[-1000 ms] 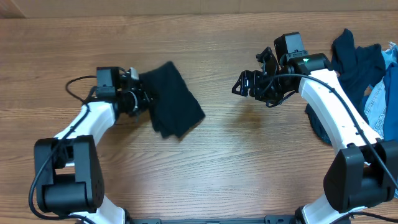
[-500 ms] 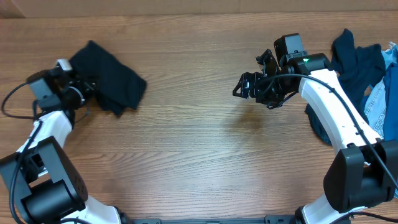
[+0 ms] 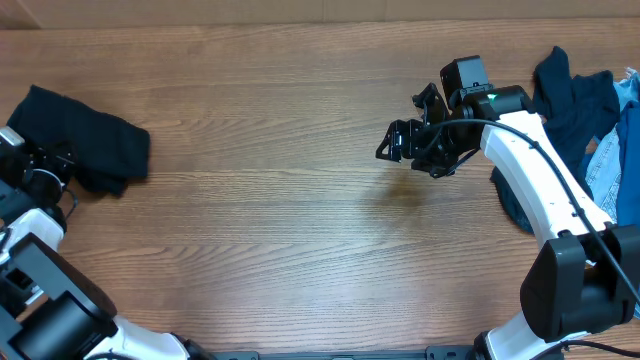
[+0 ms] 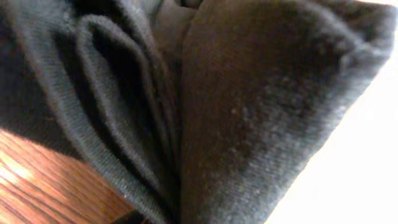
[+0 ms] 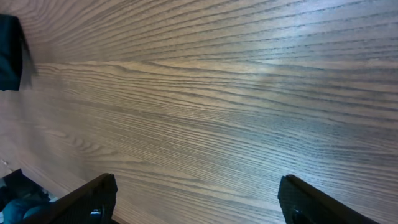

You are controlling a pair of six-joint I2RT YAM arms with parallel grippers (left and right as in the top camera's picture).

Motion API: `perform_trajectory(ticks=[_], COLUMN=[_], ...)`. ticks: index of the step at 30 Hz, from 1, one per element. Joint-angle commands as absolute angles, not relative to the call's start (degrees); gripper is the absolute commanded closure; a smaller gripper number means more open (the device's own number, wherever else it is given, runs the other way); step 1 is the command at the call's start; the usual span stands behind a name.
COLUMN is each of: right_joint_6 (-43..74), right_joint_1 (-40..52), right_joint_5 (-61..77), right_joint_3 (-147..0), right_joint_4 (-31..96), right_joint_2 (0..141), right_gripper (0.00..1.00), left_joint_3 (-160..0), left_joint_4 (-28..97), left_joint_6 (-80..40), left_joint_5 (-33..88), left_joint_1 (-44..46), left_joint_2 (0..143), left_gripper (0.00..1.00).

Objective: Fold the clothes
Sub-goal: 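Carry the folded black shirt left with the left gripper and place it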

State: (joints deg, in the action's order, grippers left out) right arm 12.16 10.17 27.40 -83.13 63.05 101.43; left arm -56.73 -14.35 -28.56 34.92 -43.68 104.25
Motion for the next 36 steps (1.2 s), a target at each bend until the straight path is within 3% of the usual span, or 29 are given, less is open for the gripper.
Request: perform_trajectory(ticks=[1,16,17,18,19,20,25,29,32,36], right_joint_6=[11.9,11.9,11.9,11.9,11.9,11.9,11.9,11.9,11.9,9.5], right_joint_1=[10.3,10.3,10.3,10.3,10.3,10.3,10.3,10.3,10.3,10.3], right_joint_5=[27.0,27.0,27.0,27.0,27.0,27.0,27.0,27.0,27.0,27.0], right_joint_3=[-83.3,-83.3,-83.3,-83.3,-83.3,-83.3,-83.3,-83.3,-83.3,-83.3], right_joint_4=[63.4,64.3,64.5,64.5,64.4,64.2,63.5,62.4,62.3,62.3], right_joint_2=[101.2,101.2,101.2,101.2,101.2,101.2,101.2,101.2,101.2,101.2], right_gripper=[0.13,0.14,0.14,0.14,0.14,0.14,0.14,0.13,0.13,0.13], left_joint_3=[-59.5,-65.5,-65.5,-65.5,-65.5,-65.6,-65.9,-65.9,-65.9,-65.9], left_joint_4=[-16.9,-13.7,-13.7,-13.7,-13.7,-13.9,-11.9,-4.0,6.0,21.4], left_joint_6=[-27.5,-27.3,-27.5,-27.6,-28.0,-28.9,-29.8,-27.0,-23.0,-15.4], left_joint_5=[38.2,39.7,40.1,40.7,42.3,45.5,55.7,54.5,47.2,46.2], left_joint_1=[-45.3,-50.4,-50.4,-50.4,-50.4,-50.7,-51.8,-51.8,-51.8,-50.4], left_joint_2=[109.3,116.0,116.0,116.0,116.0,115.9,108.6,93.1,80.5,75.2], left_gripper=[0.96,0.94,0.87,0.69,0.22,0.00,0.00,0.00,0.00,0.00])
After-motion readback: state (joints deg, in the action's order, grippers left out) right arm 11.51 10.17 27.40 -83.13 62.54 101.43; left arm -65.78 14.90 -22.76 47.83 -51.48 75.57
